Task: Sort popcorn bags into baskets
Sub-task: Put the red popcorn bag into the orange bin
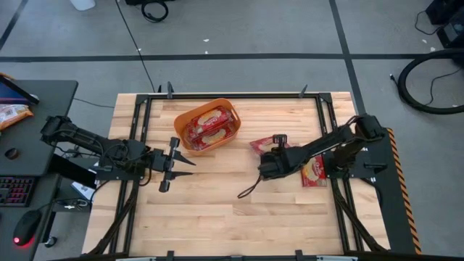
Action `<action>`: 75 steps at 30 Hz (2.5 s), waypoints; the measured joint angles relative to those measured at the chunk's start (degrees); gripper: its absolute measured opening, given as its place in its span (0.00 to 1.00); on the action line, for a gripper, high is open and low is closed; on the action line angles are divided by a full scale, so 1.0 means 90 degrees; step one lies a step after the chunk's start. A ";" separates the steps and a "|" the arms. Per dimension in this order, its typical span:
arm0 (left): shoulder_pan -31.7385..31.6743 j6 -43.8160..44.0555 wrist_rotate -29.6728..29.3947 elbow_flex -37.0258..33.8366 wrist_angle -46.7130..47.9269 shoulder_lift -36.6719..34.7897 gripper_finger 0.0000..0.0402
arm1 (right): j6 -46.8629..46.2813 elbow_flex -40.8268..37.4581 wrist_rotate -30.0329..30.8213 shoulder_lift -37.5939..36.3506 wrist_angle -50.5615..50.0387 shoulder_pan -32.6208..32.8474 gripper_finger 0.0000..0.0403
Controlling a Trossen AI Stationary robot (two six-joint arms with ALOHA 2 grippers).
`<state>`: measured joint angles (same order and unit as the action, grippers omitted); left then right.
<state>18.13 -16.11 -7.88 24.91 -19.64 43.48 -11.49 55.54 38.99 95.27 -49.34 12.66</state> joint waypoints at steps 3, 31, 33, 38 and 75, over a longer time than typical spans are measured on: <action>-0.0001 0.0001 0.0001 0.0000 -0.0002 0.0000 0.35 | -0.0111 0.0229 0.0169 -0.0356 -0.0006 -0.0002 0.01; -0.0002 -0.0018 0.0000 0.0002 -0.0029 0.0001 0.35 | 0.5052 0.1198 0.0970 -0.0563 0.5126 -0.0663 0.00; -0.0002 -0.0018 0.0000 0.0002 -0.0027 0.0002 0.35 | 0.5514 0.1198 0.0911 -0.0376 0.5669 -0.0805 0.00; -0.0002 -0.0018 0.0000 0.0002 -0.0024 0.0001 0.35 | 0.5980 0.1326 0.0487 0.0095 0.6197 -0.1221 0.00; -0.0002 0.0071 0.0000 0.0002 0.0075 0.0000 0.35 | 0.0869 0.3088 -0.0182 0.0669 -0.0952 -0.0797 0.33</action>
<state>18.11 -15.47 -7.88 24.93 -18.96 43.48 -3.67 83.33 37.35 101.29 -57.91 5.49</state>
